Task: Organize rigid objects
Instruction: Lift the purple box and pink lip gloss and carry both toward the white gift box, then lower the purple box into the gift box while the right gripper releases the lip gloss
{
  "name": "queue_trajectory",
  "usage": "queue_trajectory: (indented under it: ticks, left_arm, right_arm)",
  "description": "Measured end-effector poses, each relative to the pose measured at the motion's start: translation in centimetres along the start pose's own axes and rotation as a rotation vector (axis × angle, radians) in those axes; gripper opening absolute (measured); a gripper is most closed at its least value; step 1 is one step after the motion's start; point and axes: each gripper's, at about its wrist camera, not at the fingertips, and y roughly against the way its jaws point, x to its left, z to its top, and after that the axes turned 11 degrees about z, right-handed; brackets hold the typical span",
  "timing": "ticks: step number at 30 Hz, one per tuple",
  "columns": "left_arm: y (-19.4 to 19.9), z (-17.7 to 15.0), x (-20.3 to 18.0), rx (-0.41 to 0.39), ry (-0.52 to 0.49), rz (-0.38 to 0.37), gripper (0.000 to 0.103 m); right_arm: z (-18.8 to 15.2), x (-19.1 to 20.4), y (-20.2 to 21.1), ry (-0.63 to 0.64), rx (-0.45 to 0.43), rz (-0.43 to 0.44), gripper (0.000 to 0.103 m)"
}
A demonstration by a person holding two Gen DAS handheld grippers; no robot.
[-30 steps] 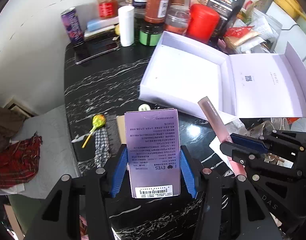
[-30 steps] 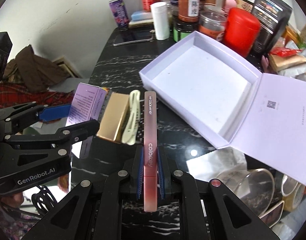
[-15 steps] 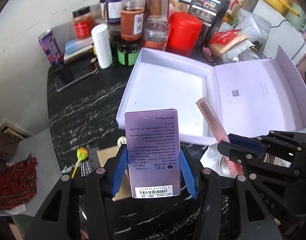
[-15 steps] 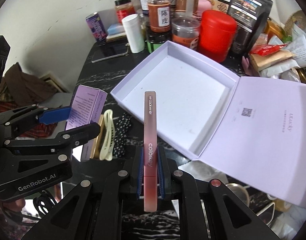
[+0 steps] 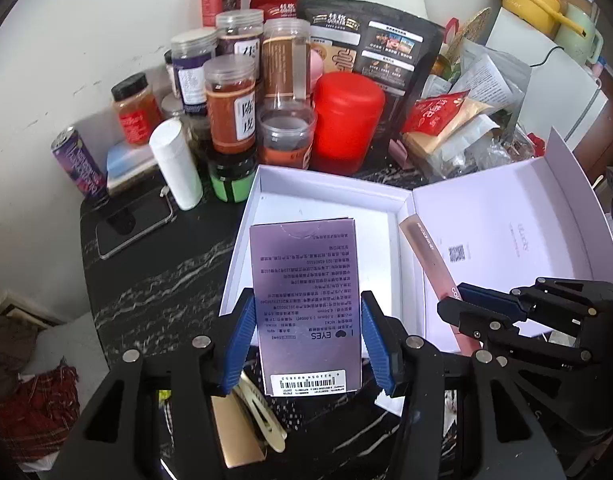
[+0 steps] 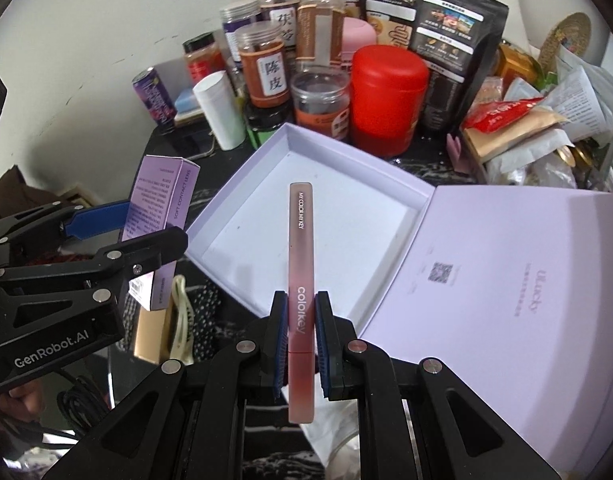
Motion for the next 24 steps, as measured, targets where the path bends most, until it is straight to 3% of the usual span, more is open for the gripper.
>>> queue_trajectory:
  ticks: [14,24]
  left_arm:
    - [-3.9,5.3,-0.9,-0.015,-0.02,-0.025,0.051]
    - [-8.9,6.9,-1.2,0.048,-0.044,-0.035,0.051]
  right_arm:
    - [3.9,-3.9,-0.5,-0.057,-0.053,-0.046,0.013]
    - [6.1,-6.5,-3.6,-0.135,-0.044,-0.053,0.013]
